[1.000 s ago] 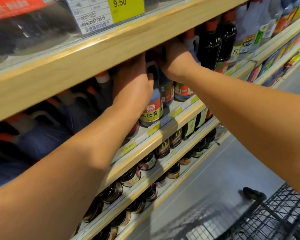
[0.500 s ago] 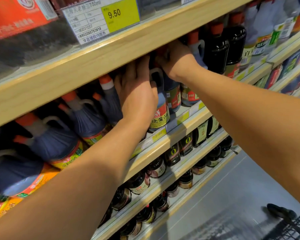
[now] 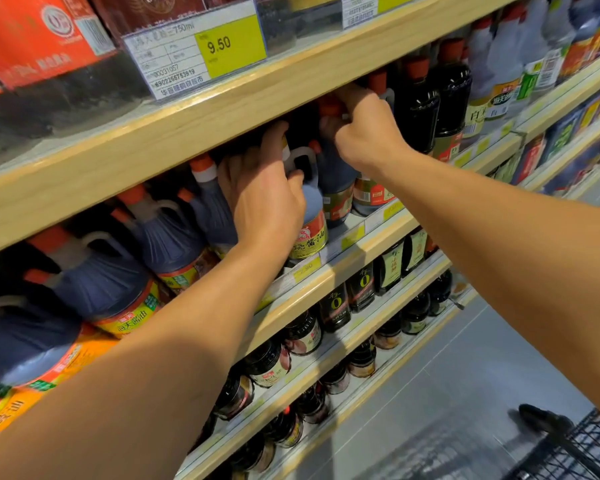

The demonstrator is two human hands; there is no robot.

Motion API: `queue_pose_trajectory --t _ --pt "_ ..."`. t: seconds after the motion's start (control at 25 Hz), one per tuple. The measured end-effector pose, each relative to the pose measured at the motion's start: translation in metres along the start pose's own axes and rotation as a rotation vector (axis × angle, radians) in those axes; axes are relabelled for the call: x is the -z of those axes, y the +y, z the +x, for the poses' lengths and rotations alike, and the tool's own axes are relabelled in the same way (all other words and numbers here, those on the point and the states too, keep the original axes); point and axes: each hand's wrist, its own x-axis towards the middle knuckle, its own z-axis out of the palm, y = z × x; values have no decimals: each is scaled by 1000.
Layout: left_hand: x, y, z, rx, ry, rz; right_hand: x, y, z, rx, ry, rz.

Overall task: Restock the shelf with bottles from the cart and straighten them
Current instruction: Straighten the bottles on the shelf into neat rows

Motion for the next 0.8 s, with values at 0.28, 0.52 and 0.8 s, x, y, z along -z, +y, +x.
queue_pose_trajectory --t 0.28,0.52,0.8 --pt "-2 3 8 64 83 -31 6 -2 8 38 101 -84" --pt "0 -1 12 155 12 -9 -13 12 10 85 -29 -59" --pt "-4 0 12 159 41 -44 -11 29 10 37 -60 -157"
